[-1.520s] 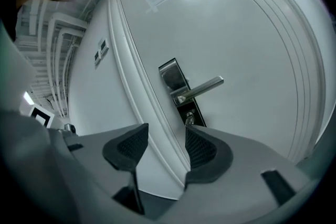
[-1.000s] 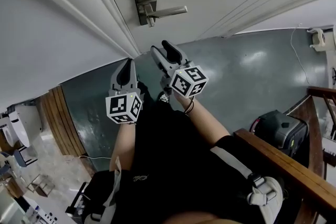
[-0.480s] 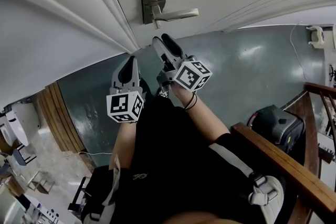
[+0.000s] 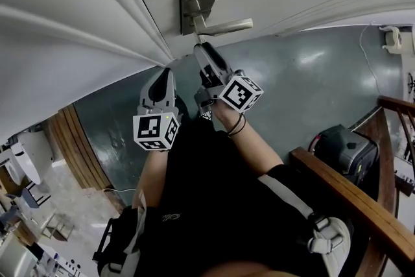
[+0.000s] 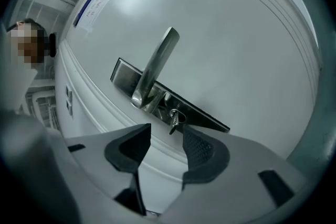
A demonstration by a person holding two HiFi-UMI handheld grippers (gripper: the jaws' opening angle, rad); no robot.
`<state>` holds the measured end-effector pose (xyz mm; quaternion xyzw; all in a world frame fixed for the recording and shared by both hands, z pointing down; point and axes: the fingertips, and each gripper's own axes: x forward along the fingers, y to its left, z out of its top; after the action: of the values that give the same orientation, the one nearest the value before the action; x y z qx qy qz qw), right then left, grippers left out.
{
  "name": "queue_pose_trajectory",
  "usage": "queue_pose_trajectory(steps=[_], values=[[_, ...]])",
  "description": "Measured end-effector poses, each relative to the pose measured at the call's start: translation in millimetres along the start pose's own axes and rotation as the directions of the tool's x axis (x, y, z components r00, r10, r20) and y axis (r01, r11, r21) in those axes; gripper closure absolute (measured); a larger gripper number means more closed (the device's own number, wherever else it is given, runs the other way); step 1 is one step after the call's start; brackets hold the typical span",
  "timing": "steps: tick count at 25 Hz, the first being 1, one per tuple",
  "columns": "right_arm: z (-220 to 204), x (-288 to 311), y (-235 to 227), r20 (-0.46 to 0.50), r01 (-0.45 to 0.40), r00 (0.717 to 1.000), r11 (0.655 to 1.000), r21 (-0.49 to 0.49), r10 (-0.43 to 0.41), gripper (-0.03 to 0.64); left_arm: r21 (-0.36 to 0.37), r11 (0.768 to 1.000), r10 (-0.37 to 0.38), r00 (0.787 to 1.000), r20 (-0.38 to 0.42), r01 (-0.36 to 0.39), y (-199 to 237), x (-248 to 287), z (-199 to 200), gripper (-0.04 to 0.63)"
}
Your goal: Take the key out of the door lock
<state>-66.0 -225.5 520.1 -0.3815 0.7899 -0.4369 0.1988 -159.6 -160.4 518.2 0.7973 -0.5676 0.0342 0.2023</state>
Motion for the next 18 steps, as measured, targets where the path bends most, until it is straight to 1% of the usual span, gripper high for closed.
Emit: queue_pose_trajectory(steps=[7,11,18], values=[[4.1,8.8,-4.8,0.027,0.004,1.0,0.999,0.052,-0.005,0.419,0.007,1.0,-0.02,1.0,-0.021,0.02,5.5,7.5,-1.1,0.572],[4.9,14.8,-2.8,0.032,-0.018,0.999,0.996,0.083,0.016,0.419,0.006,1.0,-0.017,1.0,-0.025,0.017,7.6,7.8,0.0,0.572],[10.6,26.0,-6.4,0.06,-0.03,0.998,0.989,0.145,0.022,0.422,0.015,1.0,-0.009,1.0,-0.02,0.009,12.2,12.7,8.6,0.572]])
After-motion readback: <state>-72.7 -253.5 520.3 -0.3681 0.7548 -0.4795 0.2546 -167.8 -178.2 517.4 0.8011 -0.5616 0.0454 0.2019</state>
